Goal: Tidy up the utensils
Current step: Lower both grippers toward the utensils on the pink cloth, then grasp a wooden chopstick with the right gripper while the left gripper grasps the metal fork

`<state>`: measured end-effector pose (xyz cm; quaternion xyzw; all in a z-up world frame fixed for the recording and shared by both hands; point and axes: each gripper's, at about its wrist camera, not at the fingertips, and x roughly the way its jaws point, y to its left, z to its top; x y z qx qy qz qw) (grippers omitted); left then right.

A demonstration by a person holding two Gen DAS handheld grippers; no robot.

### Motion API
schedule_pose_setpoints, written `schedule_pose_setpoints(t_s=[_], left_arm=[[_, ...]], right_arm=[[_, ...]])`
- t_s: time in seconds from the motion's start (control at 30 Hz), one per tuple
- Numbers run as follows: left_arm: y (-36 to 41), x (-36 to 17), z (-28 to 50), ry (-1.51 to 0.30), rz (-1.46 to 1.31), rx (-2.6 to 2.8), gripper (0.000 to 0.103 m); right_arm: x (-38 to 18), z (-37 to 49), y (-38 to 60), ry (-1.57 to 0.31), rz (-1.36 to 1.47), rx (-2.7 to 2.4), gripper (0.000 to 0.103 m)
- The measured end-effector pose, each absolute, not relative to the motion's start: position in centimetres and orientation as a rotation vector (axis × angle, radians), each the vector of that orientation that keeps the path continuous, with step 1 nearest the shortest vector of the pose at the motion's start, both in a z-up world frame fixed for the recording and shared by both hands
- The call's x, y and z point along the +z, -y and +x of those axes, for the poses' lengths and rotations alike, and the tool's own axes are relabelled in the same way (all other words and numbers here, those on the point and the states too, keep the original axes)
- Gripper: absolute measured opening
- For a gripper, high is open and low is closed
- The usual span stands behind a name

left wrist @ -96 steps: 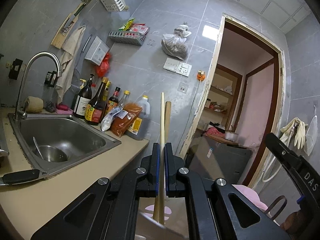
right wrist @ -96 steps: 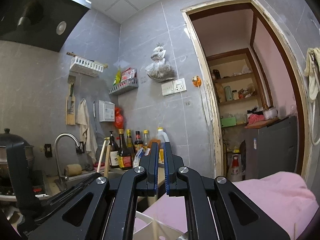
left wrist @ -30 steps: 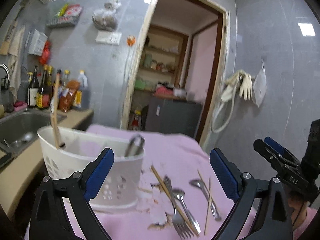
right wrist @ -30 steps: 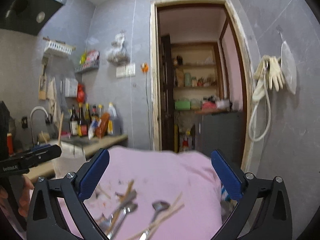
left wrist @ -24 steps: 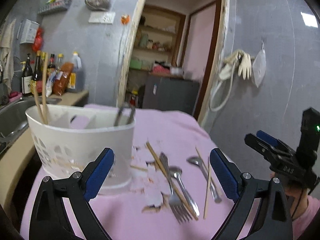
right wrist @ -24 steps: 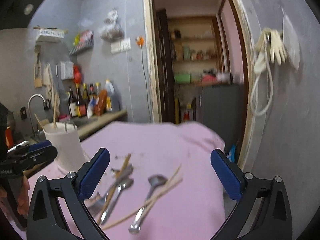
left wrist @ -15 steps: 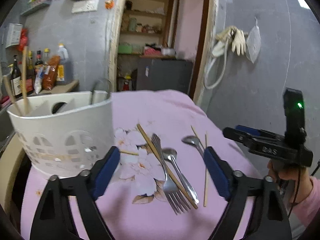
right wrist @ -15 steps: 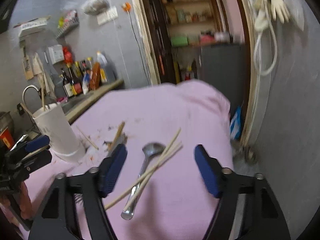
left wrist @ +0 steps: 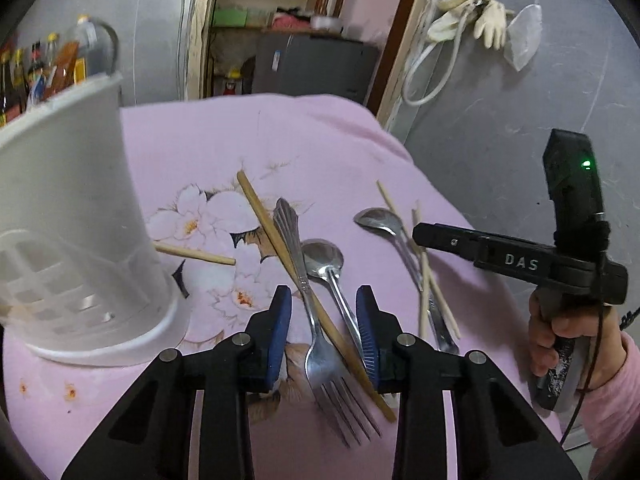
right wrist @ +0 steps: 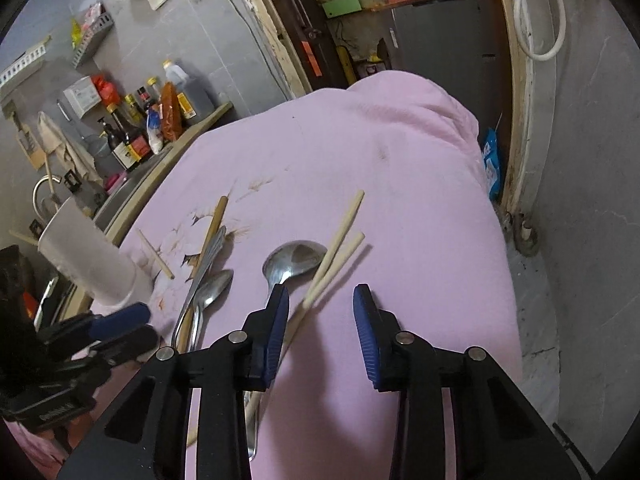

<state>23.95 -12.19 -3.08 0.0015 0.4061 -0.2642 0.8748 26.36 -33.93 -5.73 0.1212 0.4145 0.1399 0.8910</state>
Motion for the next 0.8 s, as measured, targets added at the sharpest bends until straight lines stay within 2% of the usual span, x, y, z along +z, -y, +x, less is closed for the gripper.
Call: schedule_pose_setpoints(t_s=[0.1, 0.17, 0.33, 0.53, 0.8], left_arm=[[12.1, -3.5, 25.1, -0.891, -0.020, -0.545, 0.029], [11.9, -3.8, 25.5, -0.924, -0.035, -0.543, 0.028], [11.7, -4.1, 25.5, -0.964, -0.035, -0.547, 0.012], [11.3, -3.9, 25.5, -0.975, -0.059, -0.559, 0.004], [10.7, -3.9, 24.0, -0.992, -0.074, -0.559, 0.003]], right_arm=[[-5.9, 27.2, 33.8, -0.875, 0.250, 0.290, 0.030], [-5.8, 27.4, 33.9, -0.881, 0.256, 0.288, 0.018], [-6.1, 27.4, 34.4, -0.889, 0.319, 0.310, 0.007], [-5.8, 26.2, 34.6, -0.885, 0.331, 0.330, 0.005], [-5.3, 23.5, 34.5, -0.866, 0.269, 0.327, 0.005]])
